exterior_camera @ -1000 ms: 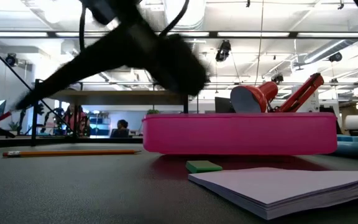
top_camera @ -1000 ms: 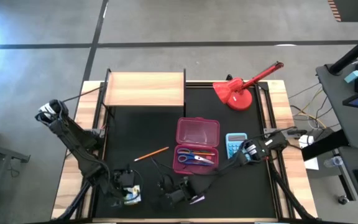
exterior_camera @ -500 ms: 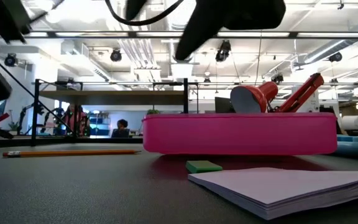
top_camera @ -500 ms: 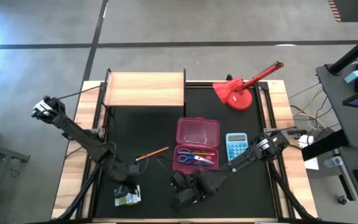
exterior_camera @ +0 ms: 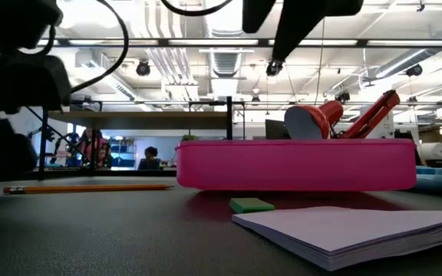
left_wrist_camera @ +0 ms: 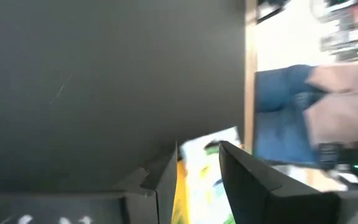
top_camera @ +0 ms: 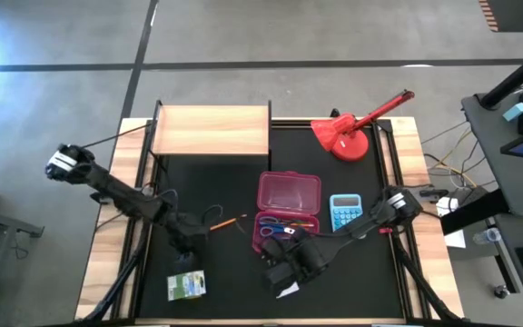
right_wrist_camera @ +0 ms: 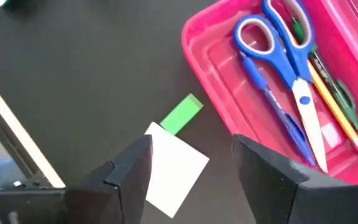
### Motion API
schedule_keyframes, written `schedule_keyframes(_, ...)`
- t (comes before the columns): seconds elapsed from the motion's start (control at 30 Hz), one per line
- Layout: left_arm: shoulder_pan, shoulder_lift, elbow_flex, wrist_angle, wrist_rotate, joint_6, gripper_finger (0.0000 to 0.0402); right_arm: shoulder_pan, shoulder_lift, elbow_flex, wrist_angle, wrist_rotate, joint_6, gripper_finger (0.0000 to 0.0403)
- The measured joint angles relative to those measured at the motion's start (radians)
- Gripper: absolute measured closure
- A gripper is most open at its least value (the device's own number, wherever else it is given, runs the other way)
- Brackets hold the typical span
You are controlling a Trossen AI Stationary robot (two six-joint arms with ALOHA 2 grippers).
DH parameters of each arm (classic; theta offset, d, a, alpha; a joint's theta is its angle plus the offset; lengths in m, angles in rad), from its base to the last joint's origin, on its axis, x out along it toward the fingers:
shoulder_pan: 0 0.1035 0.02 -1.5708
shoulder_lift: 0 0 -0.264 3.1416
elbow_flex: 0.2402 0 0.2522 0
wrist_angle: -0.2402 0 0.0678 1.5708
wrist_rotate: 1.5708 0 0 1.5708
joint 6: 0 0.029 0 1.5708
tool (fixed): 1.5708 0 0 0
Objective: Pack school essentials
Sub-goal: Put the green box of crayons into the pink supply box
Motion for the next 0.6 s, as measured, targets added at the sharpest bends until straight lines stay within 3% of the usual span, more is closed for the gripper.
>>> schedule_keyframes(0.17, 0.023, 0.045, -0.039, 0.08, 0.023, 0.001, 0.0299, -0.009, -0.034, -0.043, 0.006, 0.001, 0.009, 0.0193)
schedule_keyframes(0.4, 0.026, 0.138, -0.048, 0.231, 0.163, -0.008, 0.0299, -0.03, -0.038, -0.054, 0.101, 0.003, 0.02, 0.0193)
schedule_keyframes(0.6, 0.027, 0.209, -0.049, 0.325, 0.198, -0.006, 0.0299, -0.035, -0.038, -0.07, 0.13, 0.002, 0.044, 0.0193)
